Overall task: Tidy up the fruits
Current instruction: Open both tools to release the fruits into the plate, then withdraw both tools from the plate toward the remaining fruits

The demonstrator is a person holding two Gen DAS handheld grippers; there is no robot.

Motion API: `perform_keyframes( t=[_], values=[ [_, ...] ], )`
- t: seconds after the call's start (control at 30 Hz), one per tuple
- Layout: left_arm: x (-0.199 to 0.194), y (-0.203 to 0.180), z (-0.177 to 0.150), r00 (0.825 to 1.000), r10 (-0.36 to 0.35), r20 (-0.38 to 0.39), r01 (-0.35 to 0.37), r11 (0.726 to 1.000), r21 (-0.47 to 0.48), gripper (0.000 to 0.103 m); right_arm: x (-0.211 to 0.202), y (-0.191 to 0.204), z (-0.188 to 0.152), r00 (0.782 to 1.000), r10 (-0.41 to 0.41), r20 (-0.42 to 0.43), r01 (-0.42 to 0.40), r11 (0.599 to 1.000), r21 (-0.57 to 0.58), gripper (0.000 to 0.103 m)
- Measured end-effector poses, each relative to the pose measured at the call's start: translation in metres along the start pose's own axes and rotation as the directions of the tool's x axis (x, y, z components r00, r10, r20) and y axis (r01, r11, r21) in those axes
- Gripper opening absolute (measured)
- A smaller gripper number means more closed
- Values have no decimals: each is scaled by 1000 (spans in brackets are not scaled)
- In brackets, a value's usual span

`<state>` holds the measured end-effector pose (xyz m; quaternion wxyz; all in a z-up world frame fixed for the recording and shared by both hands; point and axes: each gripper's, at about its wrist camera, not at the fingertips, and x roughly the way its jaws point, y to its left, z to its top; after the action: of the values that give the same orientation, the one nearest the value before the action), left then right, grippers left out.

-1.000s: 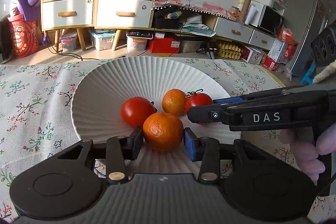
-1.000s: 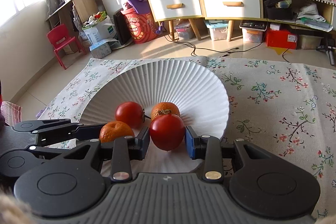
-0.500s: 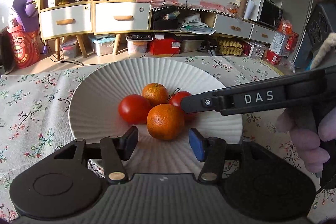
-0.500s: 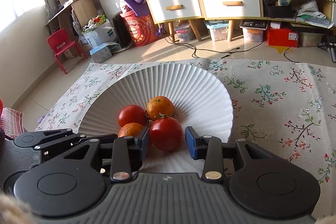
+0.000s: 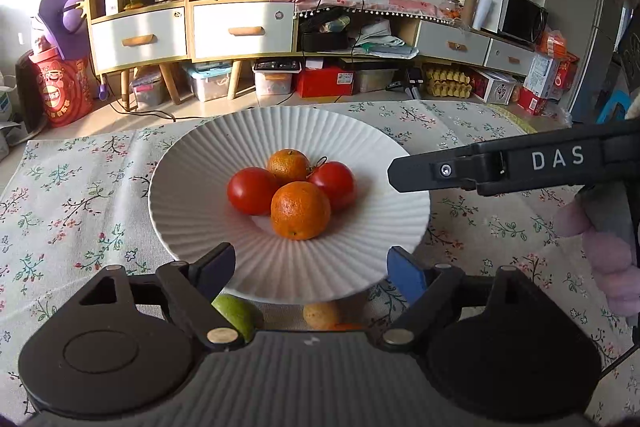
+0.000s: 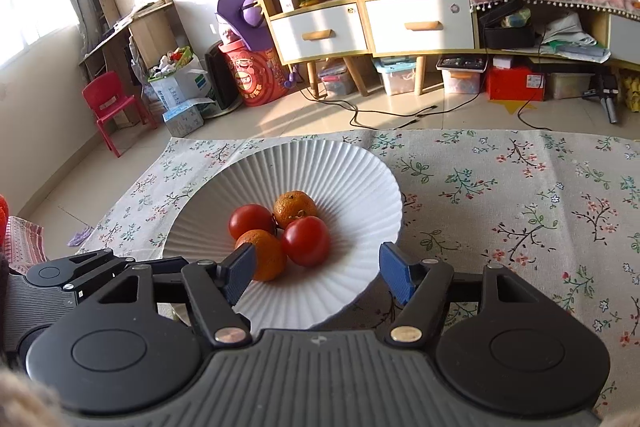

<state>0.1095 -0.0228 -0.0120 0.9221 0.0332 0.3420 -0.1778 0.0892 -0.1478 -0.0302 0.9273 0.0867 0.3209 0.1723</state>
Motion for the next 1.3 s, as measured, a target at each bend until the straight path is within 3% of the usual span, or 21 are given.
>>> perform_keyframes(
  t=[0.43, 0.57, 0.73, 0.87, 1.17, 1.27, 1.3],
  values=[
    [-44, -8, -16, 999, 33, 1, -33, 999, -15, 94, -40, 9, -22, 1000, -10, 4, 10, 1000, -27, 89],
    [-48, -9, -25, 995, 73, -63, -75, 997, -32, 94, -43, 11, -27, 1000, -17, -1, 17, 999, -29, 99],
    [-50, -11, -47, 992, 55, -110, -63, 996, -66, 94, -44, 10, -44, 999, -36, -26, 36, 999, -8, 102],
    [-52, -17, -61, 989, 57, -133, -61, 998, -25, 94, -39, 20, -58, 994, -66, -88, 61, 997, -51, 102],
    [-64, -15, -86, 992, 17, -122, -24, 998, -56, 94, -36, 39, -81, 991, -55, -121, 38, 990, -138, 102],
    [-66, -12, -93, 991, -13, -133, 2, 997, -83, 89, -32, 42, -89, 988, -68, -141, 46, 987, -154, 102],
    [-66, -11, -95, 991, -19, -135, 7, 996, -88, 83, -30, 42, -91, 987, -68, -147, 45, 987, -155, 102]
  ],
)
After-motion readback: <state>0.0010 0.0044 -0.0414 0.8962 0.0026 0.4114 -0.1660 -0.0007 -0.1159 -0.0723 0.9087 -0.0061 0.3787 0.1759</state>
